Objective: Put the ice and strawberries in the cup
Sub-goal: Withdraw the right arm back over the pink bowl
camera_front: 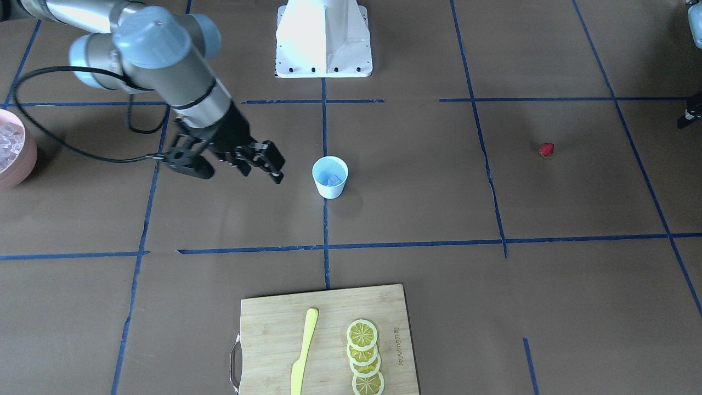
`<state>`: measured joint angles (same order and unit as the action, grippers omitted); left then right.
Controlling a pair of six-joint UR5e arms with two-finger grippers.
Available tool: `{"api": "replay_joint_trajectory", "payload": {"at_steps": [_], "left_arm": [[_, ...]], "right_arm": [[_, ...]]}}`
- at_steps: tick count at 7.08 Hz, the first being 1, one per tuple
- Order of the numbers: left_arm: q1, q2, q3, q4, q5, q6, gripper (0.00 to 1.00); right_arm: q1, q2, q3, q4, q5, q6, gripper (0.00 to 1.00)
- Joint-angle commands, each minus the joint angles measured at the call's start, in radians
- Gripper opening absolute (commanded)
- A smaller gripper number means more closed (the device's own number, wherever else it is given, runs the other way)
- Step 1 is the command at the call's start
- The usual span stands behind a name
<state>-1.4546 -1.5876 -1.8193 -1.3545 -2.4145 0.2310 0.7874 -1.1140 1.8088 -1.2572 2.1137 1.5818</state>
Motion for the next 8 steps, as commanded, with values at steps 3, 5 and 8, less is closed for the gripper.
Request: {"api": "replay_joint_trajectory", "payload": {"at_steps": [3, 5, 8], "left_arm": [[-0.001, 0.0, -0.006, 0.0, -0.002, -0.002, 1.0], [-0.001, 0.001, -0.006, 0.0, 0.0, -0.002, 1.0], [0.0, 0.0, 0.005, 0.0, -0.002, -0.002, 1.0]], "right_arm": [[0.228, -0.564, 0.23, 0.013, 0.069, -0.561, 0.84], [0.417, -0.758, 0.222, 0.015, 0.119, -0.94, 0.85], [0.498, -0.816, 0.1, 0.016, 0.129, -1.187, 0.88]]}}
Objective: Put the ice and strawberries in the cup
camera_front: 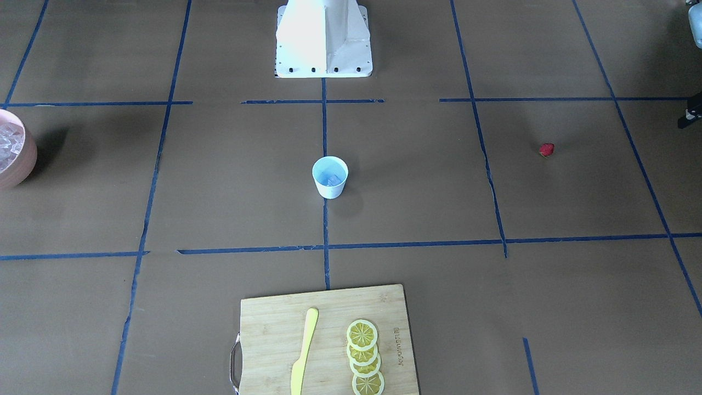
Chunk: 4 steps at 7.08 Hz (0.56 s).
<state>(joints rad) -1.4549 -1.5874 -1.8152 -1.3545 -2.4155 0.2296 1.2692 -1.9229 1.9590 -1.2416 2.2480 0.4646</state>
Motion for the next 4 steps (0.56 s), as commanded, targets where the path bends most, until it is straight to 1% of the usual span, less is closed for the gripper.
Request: {"api": "replay_joint_trajectory", "payload": {"at_steps": [1, 2, 3, 4], "left_arm": [[0.001, 0.0, 0.002, 0.0, -0.001, 0.0, 1.0], [0.001, -0.002, 0.004, -0.006, -0.001, 0.0, 1.0], [0.001, 0.0, 0.004, -0.011, 0.001, -0.001, 1.0], [0.001, 0.0, 0.004, -0.011, -0.001, -0.001, 1.0]], "right_arm": [[0.016, 0.007, -0.064, 0.001, -0.011, -0.066, 0.9], [0.015, 0.024, -0.084, 0.001, -0.013, -0.064, 0.9], [0.006, 0.066, -0.121, 0.002, -0.013, -0.064, 0.9], [-0.02, 0.093, -0.149, 0.002, -0.015, -0.064, 0.88]]}}
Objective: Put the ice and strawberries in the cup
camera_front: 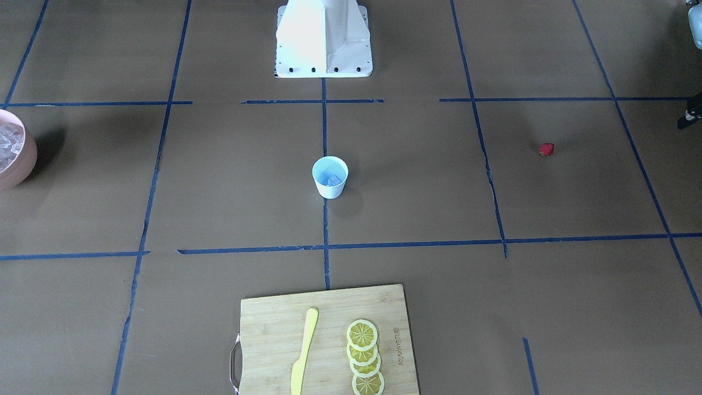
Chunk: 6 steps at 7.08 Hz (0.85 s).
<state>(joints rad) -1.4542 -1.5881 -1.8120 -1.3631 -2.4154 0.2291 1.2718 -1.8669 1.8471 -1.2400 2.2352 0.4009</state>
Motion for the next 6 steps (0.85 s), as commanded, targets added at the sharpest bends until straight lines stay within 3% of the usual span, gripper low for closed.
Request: {"api": "replay_joint_trajectory", "payload": {"at_steps": [1, 6], "left_arm": [[-0.002, 0.0, 0.0, -0.002, -0.001, -0.001, 1.0], [0.0, 0.0, 0.002, -0.002, -0.001, 0.001, 1.0]], "right_arm": [[-0.052, 0.038, -0.039, 0.001, 0.0, -0.002, 0.86], [-0.094, 0.046, -0.069, 0.002, -0.048, -0.017, 0.81]]}}
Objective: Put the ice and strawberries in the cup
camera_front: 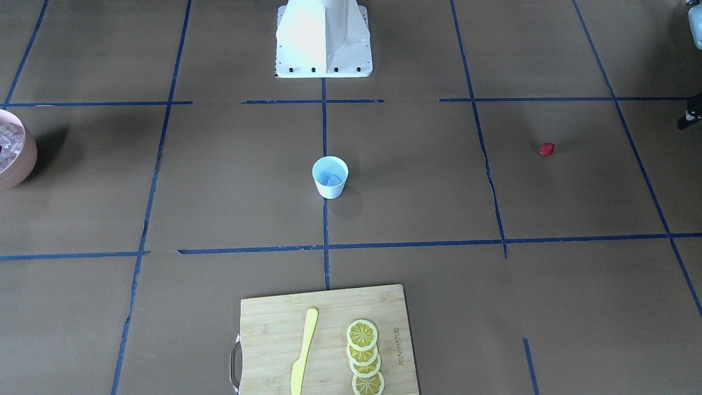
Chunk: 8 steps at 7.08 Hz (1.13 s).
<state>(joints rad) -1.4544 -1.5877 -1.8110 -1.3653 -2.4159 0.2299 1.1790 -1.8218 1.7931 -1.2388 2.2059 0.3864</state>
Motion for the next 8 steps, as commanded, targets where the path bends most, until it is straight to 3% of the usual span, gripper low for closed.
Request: {"api": "replay_joint_trajectory", "payload": {"at_steps": [1, 3, 4, 6, 8], "left_arm": [[-0.001, 0.0, -0.001, 0.0, 0.0, -0.001, 1.0], [-0.001, 0.0, -0.007, -0.002, 0.001, -0.001, 1.0], [-0.001, 0.0, -0.01, -0.002, 0.0, -0.001, 1.0], [-0.001, 0.002, -0.014, -0.002, 0.0, -0.001, 1.0], [-0.001, 0.003, -0.016, -0.002, 0.0, -0.003, 1.0]], "right_arm": [[-0.002, 0.001, -0.03, 0.031, -0.026, -0.003, 0.8], [-0.004, 0.004, -0.064, 0.087, -0.026, 0.009, 0.68], [-0.004, 0.003, -0.064, 0.088, -0.026, 0.009, 0.51], [-0.004, 0.004, -0.06, 0.091, -0.025, 0.009, 0.0], [0.001, 0.001, -0.012, 0.091, -0.017, 0.009, 0.0]]}}
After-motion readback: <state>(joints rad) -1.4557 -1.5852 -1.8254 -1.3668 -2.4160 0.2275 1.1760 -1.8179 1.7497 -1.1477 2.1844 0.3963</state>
